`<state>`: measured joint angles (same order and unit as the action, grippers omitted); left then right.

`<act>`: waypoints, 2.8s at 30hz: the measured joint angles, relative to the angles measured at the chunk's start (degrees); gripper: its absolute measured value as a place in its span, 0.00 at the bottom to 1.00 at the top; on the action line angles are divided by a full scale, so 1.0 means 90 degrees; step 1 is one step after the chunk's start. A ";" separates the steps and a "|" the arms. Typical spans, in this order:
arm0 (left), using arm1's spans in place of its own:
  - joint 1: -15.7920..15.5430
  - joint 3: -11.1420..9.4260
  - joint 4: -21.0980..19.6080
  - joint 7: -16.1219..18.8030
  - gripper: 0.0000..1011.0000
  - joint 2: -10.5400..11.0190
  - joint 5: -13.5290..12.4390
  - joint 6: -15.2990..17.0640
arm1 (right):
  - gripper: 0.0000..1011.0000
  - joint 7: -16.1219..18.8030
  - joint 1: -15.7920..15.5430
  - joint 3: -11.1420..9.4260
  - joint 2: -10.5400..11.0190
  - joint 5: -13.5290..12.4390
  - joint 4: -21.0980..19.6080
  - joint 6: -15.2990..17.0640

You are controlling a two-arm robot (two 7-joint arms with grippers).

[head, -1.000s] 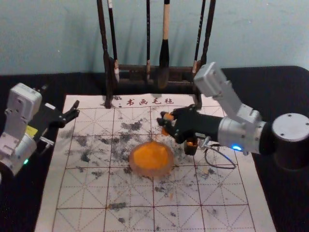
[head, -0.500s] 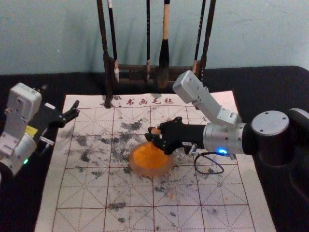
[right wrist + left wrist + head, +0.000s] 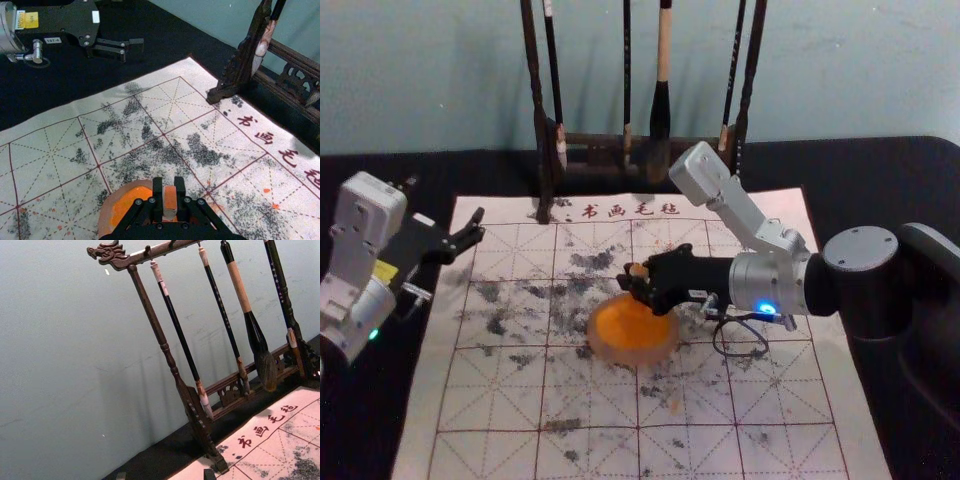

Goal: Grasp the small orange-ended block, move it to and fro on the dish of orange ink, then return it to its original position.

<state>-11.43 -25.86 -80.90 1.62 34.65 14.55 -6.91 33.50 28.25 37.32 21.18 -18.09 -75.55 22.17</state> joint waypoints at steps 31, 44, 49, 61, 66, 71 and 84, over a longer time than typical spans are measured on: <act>0.0000 0.0000 0.0000 0.0000 0.99 0.0000 0.0000 0.0000 | 0.11 0.0029 -0.0256 0.0026 0.0486 -0.0123 -0.0528 -0.0019; 0.0000 0.0000 0.0000 0.0000 0.99 0.0000 0.0000 0.0000 | 0.11 0.0082 -0.0405 0.0154 0.0570 -0.0199 -0.0800 -0.0034; 0.0000 0.0000 0.0000 0.0000 0.99 0.0000 0.0000 0.0000 | 0.11 0.0048 -0.0376 0.0219 0.0482 -0.0190 -0.0756 -0.0061; 0.0000 0.0000 0.0000 0.0000 0.99 0.0000 0.0000 0.0000 | 0.11 -0.0055 -0.0183 0.0329 0.0153 -0.0088 -0.0416 -0.0142; 0.0000 0.0000 0.0000 0.0000 0.99 0.0000 0.0000 0.0000 | 0.11 -0.0131 -0.0089 0.0316 0.0027 -0.0028 -0.0218 -0.0170; 0.0000 0.0000 0.0000 0.0000 0.99 0.0000 0.0000 0.0000 | 0.11 -0.0197 -0.0033 0.0259 -0.0021 0.0035 -0.0103 -0.0183; 0.0000 0.0000 0.0000 0.0000 0.99 0.0000 0.0000 0.0000 | 0.11 -0.0185 -0.0152 0.0056 0.0255 0.0139 -0.0270 -0.0194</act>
<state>-11.43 -25.86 -80.90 1.62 34.65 14.55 -6.91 31.84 26.88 37.82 23.48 -16.84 -77.99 20.42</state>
